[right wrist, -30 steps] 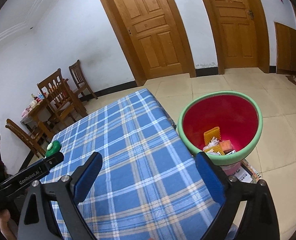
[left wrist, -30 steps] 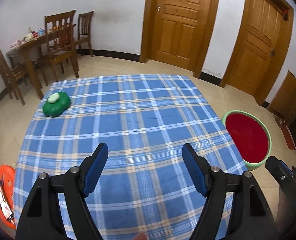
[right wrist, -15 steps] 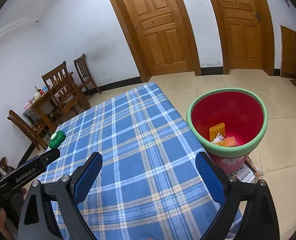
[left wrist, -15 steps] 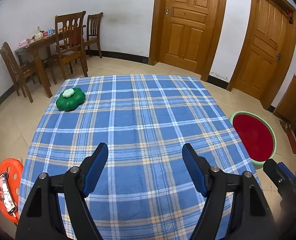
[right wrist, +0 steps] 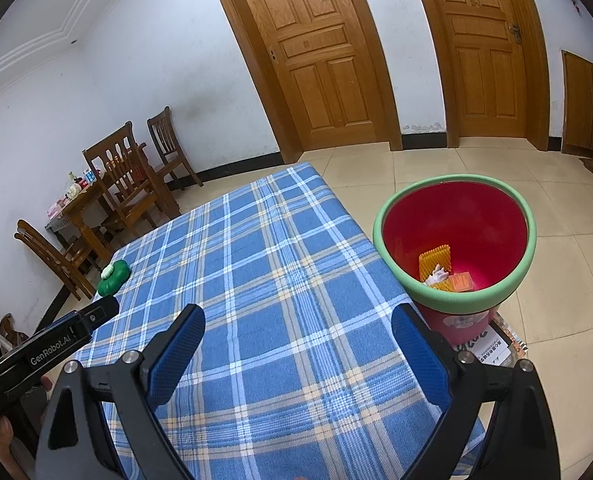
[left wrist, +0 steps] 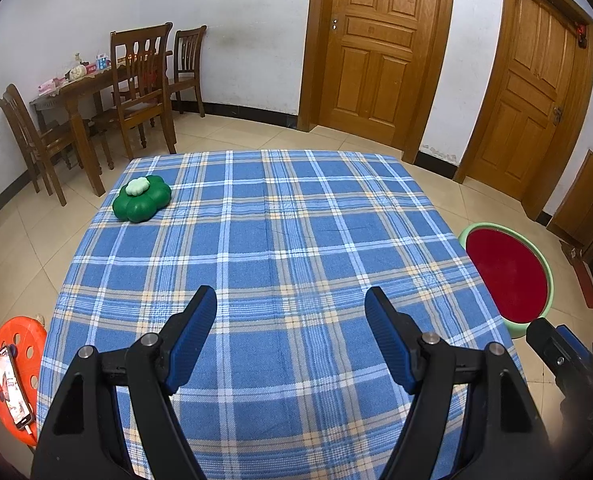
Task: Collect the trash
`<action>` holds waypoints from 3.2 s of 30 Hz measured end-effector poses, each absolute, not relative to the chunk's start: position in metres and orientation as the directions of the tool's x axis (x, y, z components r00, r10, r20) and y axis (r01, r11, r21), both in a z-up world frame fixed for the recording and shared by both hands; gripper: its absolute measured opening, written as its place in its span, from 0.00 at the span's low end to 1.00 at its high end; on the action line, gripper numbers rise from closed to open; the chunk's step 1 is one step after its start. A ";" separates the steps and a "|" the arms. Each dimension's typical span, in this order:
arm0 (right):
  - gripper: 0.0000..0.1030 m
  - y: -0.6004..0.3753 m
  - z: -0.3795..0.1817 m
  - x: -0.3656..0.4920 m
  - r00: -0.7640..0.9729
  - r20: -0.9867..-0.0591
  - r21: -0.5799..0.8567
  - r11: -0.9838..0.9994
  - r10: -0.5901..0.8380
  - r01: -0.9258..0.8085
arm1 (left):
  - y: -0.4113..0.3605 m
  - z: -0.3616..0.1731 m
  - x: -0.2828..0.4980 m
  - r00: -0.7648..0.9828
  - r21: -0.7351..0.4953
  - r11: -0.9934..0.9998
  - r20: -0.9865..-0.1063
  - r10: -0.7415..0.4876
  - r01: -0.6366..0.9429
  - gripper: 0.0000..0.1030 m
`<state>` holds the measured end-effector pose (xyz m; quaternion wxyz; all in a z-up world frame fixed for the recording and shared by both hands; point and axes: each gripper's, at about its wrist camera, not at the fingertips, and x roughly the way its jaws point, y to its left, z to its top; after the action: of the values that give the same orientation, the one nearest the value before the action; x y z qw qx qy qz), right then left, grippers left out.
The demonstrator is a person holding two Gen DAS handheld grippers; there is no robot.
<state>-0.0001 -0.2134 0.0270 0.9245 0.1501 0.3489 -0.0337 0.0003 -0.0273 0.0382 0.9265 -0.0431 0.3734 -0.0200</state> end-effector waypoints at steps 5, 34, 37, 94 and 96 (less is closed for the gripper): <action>0.94 -0.214 0.027 0.000 0.754 -0.656 0.253 0.953 0.042 0.167 | -0.027 0.038 0.000 0.719 -0.094 0.996 -0.691 -0.069 0.004 0.74; 0.94 -0.214 0.028 0.000 0.753 -0.656 0.254 0.953 0.043 0.167 | -0.028 0.039 0.000 0.719 -0.094 0.996 -0.692 -0.069 0.005 0.74; 0.94 -0.214 0.028 0.000 0.754 -0.656 0.254 0.953 0.043 0.167 | -0.028 0.039 0.000 0.719 -0.094 0.996 -0.692 -0.069 0.005 0.74; 0.94 -0.214 0.028 0.000 0.749 -0.661 0.257 0.952 0.045 0.170 | -0.025 0.029 -0.006 0.697 -0.096 0.995 -0.713 -0.068 -0.001 0.74; 0.94 -0.214 0.028 0.000 0.748 -0.662 0.257 0.951 0.045 0.170 | -0.023 0.027 -0.007 0.694 -0.093 0.996 -0.717 -0.065 -0.003 0.74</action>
<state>0.0003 -0.2140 0.0282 0.9224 0.1524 0.3533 -0.0338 -0.0072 -0.0234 0.0267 0.9192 -0.0434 0.3910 -0.0169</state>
